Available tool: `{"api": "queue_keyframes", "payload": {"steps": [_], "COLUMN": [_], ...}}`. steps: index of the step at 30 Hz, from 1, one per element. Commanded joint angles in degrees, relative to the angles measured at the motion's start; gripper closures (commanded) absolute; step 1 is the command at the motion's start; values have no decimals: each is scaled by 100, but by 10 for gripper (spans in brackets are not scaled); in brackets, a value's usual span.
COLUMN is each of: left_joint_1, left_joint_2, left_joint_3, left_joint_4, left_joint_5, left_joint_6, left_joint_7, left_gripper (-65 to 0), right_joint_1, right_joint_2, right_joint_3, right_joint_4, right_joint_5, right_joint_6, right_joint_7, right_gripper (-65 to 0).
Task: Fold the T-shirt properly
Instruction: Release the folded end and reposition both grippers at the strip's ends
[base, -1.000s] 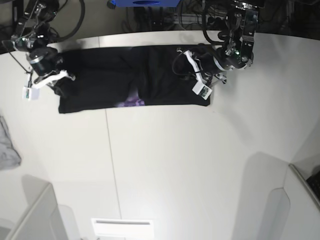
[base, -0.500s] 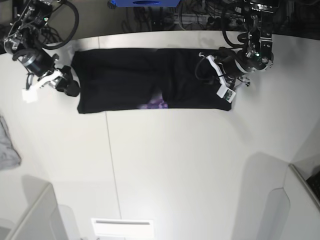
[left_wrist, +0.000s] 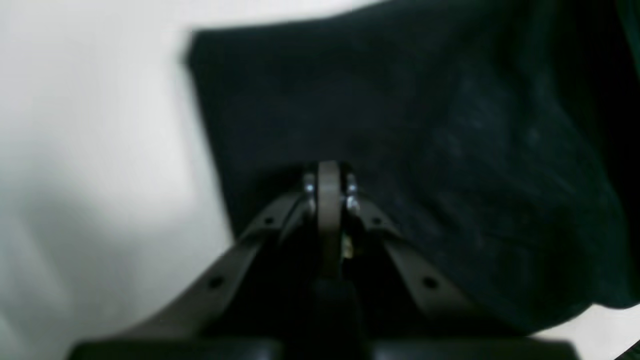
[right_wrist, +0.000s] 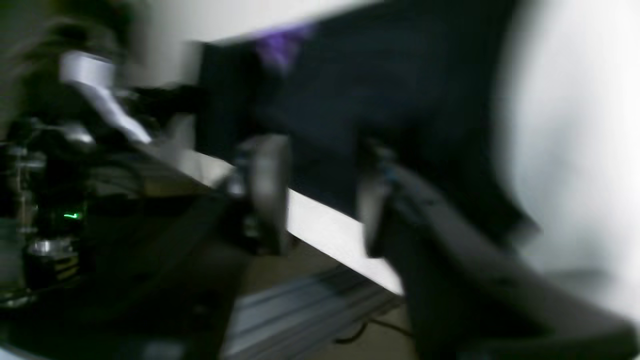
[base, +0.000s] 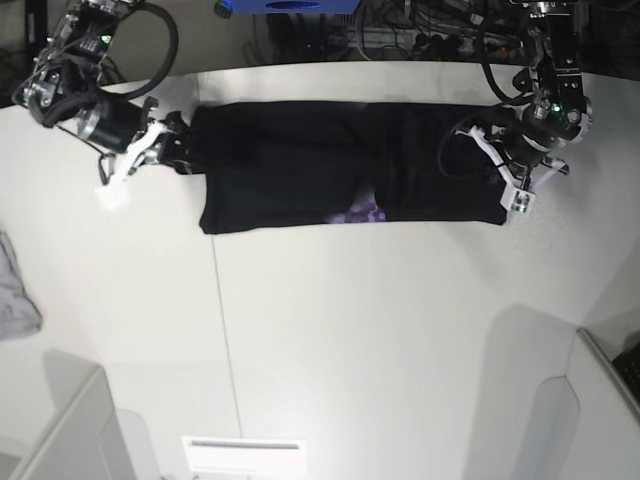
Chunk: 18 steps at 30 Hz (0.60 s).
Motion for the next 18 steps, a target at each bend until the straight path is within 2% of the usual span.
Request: {"api": "queue_keyframes", "payload": {"steps": [1, 3, 7, 13, 18], "left_joint_1": [51, 95, 323, 429, 429], "left_joint_2": [-62, -80, -265, -291, -300], "left_joint_3": [-174, -481, -780, -772, -772], "left_joint_4": [107, 107, 89, -271, -605], "left_joint_5": [-239, -776, -1505, -1532, -1532], "left_joint_6": [-30, -30, -30, -30, -30], "left_joint_7": [-85, -85, -76, -111, -120], "left_gripper": [0, 0, 0, 0, 0], "right_joint_1": [20, 64, 275, 679, 820], "right_joint_2": [81, 81, 54, 98, 415], "right_joint_3": [-171, -619, -1261, -1639, -1674], "right_joint_4": [52, -62, -695, -1785, -2374], "right_joint_5": [107, 99, -253, -534, -543], "right_joint_6": [0, -18, -27, -9, -9], "right_joint_7": [69, 209, 570, 1124, 1405], "right_gripper": [-107, -3, 0, 0, 0]}}
